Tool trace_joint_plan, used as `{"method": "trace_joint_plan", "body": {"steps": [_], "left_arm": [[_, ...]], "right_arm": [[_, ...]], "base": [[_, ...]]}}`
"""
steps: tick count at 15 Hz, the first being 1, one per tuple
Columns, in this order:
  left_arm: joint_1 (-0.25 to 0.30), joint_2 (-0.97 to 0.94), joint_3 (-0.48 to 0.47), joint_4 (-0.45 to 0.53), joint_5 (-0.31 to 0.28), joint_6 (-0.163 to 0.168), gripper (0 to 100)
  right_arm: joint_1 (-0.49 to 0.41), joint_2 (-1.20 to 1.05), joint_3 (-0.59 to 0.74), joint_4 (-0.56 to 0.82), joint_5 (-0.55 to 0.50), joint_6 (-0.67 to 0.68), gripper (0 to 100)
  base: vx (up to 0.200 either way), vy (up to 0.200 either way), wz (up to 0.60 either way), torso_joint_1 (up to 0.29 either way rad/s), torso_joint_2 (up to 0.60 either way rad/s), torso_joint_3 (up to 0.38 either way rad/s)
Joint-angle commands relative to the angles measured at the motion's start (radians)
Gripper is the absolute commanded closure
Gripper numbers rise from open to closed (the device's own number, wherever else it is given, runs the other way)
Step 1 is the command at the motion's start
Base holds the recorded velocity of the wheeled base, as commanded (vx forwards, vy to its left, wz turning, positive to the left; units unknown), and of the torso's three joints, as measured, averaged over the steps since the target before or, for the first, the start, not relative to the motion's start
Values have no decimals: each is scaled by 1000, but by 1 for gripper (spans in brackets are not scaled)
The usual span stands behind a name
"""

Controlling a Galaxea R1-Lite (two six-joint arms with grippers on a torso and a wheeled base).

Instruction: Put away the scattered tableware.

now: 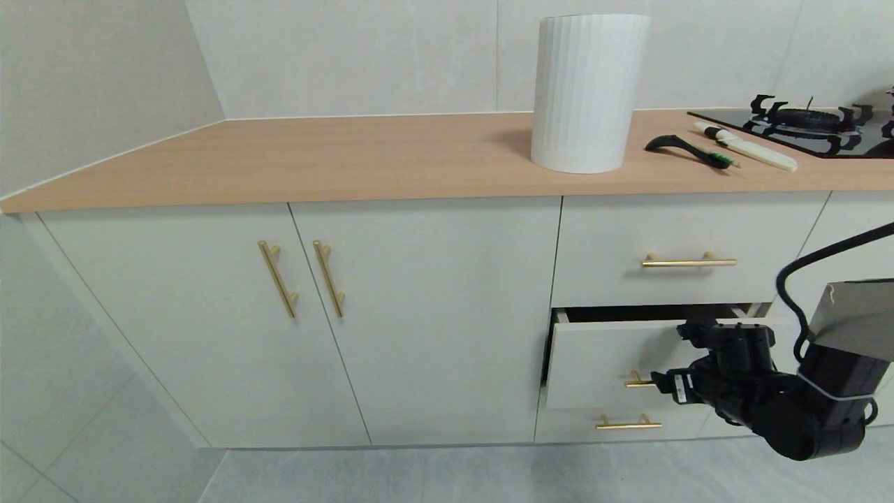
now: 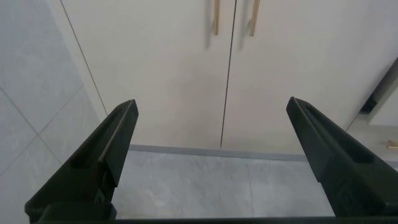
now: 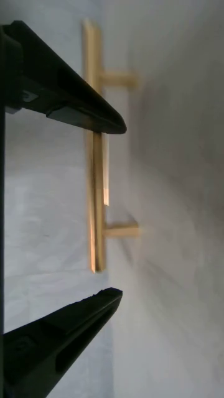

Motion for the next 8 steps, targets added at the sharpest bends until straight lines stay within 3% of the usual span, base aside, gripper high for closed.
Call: {"method": "trace_joint_plan", "body": {"steps": [1, 4, 5, 8], "left_arm": [[1, 1, 0, 0, 1, 0, 0], [1, 1, 0, 0, 1, 0, 0], [1, 1, 0, 0, 1, 0, 0], [1, 1, 0, 0, 1, 0, 0]], "right_arm": [[79, -428, 61, 244, 19, 5, 0], [150, -758, -74, 755, 71, 39, 0], [162, -776, -120, 836, 73, 88, 0], [154, -695, -168, 851, 86, 144, 0]], "base": [[0, 0, 0, 0, 0, 0], [0, 0, 0, 0, 0, 0], [0, 0, 0, 0, 0, 0], [0, 0, 0, 0, 0, 0]]}}
